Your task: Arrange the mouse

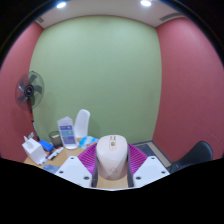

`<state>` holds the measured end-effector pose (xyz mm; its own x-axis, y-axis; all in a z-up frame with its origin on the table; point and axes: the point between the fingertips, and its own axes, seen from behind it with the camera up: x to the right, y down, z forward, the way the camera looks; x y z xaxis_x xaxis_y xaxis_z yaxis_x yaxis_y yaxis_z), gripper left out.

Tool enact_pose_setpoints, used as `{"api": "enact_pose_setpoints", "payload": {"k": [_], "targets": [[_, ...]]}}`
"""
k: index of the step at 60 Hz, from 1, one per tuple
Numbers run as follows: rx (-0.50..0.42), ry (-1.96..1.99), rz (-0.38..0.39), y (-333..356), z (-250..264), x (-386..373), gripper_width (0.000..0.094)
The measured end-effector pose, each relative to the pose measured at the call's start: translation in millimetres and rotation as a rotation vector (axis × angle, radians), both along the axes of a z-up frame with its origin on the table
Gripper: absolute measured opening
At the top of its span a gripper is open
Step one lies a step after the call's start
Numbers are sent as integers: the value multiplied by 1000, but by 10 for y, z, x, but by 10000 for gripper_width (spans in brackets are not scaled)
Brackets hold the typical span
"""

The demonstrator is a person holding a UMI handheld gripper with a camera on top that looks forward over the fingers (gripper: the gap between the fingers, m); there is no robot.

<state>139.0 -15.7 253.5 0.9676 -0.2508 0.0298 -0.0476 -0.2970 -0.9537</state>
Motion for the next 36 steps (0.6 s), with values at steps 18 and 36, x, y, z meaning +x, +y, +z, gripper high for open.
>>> {"api": "enact_pose_setpoints", "payload": {"k": [18,36], "targets": [[-264,119,219,370,-1888,-2047,394],[-398,86,221,285,-2529,-2162,617]]}}
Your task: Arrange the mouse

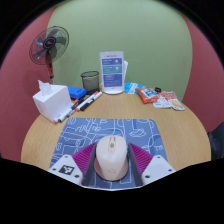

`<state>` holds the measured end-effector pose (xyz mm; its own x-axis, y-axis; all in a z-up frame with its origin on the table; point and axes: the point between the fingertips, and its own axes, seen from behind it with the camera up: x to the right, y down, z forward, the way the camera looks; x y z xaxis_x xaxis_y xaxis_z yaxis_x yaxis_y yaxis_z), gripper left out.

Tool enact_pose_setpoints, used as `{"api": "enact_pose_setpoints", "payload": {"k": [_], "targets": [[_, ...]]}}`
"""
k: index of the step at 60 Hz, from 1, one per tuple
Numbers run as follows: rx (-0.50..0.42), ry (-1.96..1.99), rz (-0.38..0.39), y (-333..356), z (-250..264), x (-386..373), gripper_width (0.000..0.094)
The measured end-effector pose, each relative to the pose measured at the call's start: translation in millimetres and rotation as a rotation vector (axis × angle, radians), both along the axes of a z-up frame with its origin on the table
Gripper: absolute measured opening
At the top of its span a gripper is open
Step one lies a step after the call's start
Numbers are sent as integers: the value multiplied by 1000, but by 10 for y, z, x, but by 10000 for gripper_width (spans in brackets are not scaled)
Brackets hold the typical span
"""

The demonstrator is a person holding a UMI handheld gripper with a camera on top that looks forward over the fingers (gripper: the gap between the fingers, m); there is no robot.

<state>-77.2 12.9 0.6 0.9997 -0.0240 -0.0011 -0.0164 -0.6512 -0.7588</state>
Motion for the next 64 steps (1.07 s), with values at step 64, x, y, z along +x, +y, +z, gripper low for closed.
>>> {"api": "enact_pose_setpoints", "payload": {"k": [64], "targets": [[120,-79,-52,-2729,2003,-692,840]]}}
